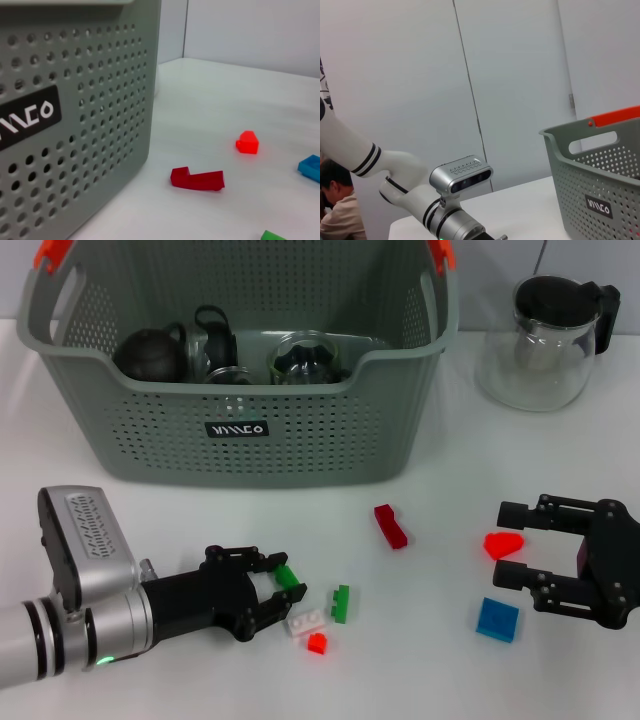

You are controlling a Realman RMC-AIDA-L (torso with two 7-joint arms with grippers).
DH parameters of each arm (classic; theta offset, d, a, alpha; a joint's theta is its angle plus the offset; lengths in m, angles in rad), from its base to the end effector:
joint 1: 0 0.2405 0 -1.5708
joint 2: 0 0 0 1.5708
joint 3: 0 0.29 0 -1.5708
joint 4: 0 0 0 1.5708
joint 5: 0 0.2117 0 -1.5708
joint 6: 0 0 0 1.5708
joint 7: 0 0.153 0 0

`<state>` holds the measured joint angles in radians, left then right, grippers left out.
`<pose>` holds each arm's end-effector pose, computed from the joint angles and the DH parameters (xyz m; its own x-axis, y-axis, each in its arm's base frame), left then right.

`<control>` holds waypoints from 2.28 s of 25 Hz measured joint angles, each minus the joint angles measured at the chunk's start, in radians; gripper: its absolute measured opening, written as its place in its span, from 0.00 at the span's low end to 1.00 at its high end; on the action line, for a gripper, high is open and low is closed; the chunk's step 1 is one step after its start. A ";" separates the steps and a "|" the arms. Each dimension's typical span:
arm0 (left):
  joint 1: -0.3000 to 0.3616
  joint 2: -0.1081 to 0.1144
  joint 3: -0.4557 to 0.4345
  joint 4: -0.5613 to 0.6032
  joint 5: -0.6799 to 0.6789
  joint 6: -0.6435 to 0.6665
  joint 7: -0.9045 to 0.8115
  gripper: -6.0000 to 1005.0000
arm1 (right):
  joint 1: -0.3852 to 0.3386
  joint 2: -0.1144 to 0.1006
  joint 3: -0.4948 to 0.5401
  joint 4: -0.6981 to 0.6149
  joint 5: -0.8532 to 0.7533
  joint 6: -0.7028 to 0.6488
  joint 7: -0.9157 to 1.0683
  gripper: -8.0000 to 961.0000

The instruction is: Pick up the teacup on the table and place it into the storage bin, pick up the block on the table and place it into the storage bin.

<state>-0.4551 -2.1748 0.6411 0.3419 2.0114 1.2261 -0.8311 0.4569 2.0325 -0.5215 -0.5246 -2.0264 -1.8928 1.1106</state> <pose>-0.3319 0.2989 -0.1209 0.8785 0.2516 0.4062 0.3987 -0.8546 -0.3328 0.2998 0.2880 -0.0034 0.7292 -0.1996 -0.6546 -0.3031 -0.9518 -0.0473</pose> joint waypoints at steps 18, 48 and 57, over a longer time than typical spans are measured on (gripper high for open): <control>0.052 0.048 -0.029 0.233 -0.004 0.352 -0.316 0.44 | -0.003 -0.002 0.003 -0.002 0.000 -0.011 0.000 0.70; -0.277 0.099 0.269 0.603 0.249 -0.180 -1.337 0.52 | 0.009 0.000 0.002 0.008 -0.003 -0.011 0.000 0.70; -0.085 0.085 0.091 0.645 -0.341 0.214 -0.977 0.73 | 0.008 0.001 0.002 0.008 -0.002 -0.011 0.000 0.70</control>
<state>-0.5397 -2.0898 0.7320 0.9868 1.6705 1.4404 -1.8079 0.4649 2.0338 -0.5199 -0.5169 -2.0280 -1.9036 1.1106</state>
